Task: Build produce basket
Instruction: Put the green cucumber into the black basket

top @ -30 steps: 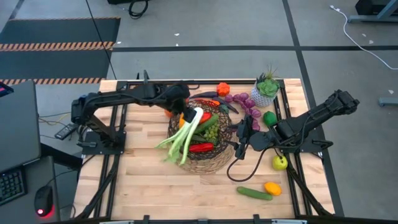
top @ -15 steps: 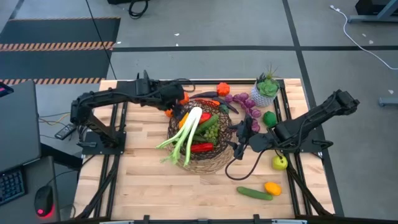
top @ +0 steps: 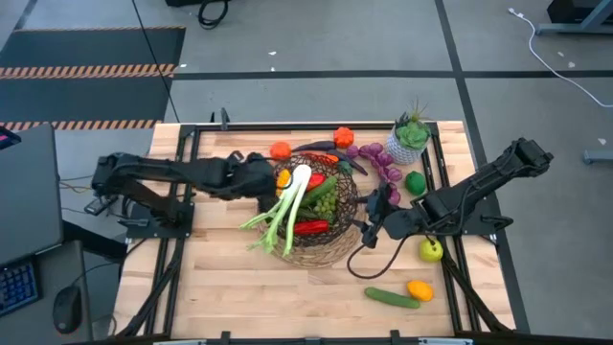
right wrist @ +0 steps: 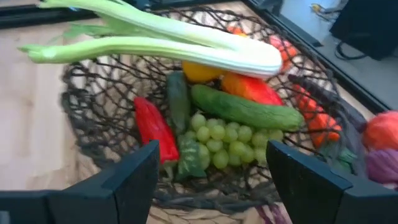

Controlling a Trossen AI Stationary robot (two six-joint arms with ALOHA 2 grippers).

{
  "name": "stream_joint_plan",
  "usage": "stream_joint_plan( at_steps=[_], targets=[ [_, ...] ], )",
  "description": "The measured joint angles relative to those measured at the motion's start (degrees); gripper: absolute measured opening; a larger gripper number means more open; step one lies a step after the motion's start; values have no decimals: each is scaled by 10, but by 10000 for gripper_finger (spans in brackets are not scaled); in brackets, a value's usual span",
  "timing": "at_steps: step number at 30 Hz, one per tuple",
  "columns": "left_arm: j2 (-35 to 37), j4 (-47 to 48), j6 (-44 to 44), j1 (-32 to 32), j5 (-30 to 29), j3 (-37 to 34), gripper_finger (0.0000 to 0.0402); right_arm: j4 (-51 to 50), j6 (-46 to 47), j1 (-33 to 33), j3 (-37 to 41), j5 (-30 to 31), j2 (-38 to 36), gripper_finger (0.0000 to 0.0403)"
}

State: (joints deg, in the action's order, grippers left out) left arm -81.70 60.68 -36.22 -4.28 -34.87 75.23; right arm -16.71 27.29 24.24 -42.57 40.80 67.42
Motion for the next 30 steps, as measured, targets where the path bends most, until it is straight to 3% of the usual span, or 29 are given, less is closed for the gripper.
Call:
stream_joint_plan(
  at_steps=[6, 11, 15, 21, 26, 30],
  targets=[
    [75, -73, -56, -53, -25, -96, 205, -135, 67, -23, -4, -11, 0, 287],
    [117, -176, -70, -95, -48, -205, 197, -213, 123, -37, -4, -93, 0, 286],
    [132, -272, -69, -116, -50, -274, 194, -227, 167, -43, -4, -184, 0, 286],
    [132, -363, -69, -160, -66, -322, 192, -236, 209, -27, -4, -325, 0, 286],
    [132, -431, -92, -204, -121, -372, 190, -235, 250, 19, -4, -356, 0, 286],
    [132, -477, -118, -221, -132, -406, 189, -199, 279, 73, -4, -360, 1, 286]
  ],
)
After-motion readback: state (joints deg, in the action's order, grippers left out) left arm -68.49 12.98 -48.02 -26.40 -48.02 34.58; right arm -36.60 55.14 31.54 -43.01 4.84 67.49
